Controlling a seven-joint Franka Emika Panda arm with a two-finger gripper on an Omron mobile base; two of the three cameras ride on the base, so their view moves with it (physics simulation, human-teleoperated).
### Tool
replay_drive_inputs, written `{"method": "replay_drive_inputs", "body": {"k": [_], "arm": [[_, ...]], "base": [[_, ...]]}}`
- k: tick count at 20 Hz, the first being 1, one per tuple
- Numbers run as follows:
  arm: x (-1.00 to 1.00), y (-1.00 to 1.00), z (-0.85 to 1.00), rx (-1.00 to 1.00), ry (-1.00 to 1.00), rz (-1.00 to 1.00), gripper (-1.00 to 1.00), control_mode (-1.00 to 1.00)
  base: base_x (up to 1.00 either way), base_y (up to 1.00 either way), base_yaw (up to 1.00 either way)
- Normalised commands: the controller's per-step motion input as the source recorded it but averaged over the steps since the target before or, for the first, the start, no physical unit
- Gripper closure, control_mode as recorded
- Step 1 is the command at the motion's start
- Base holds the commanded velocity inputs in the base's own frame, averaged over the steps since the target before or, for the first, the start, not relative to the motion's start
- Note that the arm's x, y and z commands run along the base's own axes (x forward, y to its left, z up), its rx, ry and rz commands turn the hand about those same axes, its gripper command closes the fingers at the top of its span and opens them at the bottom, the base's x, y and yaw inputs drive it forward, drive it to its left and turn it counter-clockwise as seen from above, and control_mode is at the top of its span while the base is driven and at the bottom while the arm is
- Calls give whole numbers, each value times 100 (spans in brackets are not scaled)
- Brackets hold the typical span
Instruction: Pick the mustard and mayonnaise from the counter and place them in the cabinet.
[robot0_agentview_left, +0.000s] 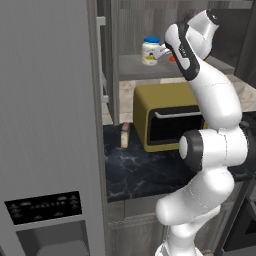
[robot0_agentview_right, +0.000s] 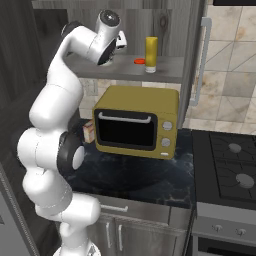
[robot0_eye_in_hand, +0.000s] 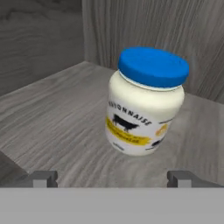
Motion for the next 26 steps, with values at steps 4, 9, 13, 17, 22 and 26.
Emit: {"method": "replay_drive_inputs", "body": {"k": [4,9,13,17,22,26], "arm": [[-89,0,0,0,-7,0,-100,-100],[-97,0,-3,0,-10,0,-100,-100],[-100,0,-12,0,-11,0,-100,-100],[-98,0,-24,0,-6,0,-100,-100],[-83,0,-42,0,-1,0,-100,-100],[-62,0,-57,0,0,0,-100,-100]], "base": [[0,0,0],[0,0,0],[0,0,0],[0,0,0],[0,0,0],[0,0,0]]}}
